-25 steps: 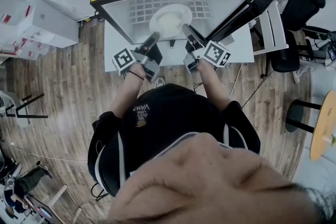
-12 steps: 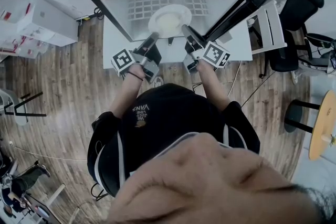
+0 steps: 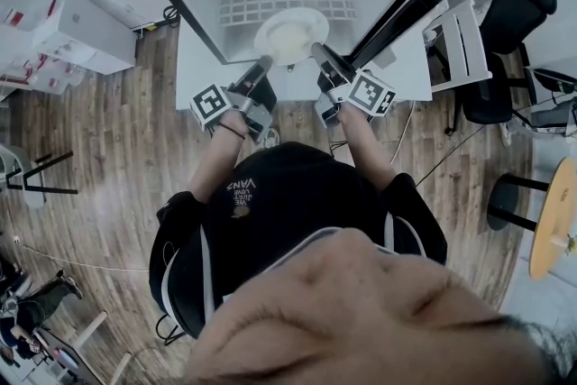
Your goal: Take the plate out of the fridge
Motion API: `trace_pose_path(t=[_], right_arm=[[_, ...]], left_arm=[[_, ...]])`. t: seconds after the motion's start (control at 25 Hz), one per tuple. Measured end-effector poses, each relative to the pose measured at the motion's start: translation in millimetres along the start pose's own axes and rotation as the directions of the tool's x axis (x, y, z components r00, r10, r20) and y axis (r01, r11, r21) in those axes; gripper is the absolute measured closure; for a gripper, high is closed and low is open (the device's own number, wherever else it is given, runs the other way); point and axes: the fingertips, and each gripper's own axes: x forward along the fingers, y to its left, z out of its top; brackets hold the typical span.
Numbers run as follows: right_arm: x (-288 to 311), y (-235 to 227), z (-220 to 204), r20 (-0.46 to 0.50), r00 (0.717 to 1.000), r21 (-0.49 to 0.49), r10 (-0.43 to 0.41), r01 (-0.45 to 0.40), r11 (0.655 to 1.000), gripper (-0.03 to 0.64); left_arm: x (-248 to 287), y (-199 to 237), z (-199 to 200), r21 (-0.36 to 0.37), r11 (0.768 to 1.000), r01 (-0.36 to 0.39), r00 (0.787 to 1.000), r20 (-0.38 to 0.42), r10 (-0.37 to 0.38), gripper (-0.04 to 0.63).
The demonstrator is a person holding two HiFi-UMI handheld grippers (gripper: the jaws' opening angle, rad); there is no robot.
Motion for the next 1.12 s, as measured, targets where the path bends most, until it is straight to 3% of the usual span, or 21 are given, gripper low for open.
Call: trace_pose_path(t=[1.12], right_arm=[[-49.9, 15.0, -23.4, -0.047, 0.999, -0.019, 0.022, -0.023, 1.000, 0.529]], left_arm=[[-34.1, -9.3, -49.9, -0.002, 1.000, 0.013, 0.999, 0.043, -0.013, 0.554]])
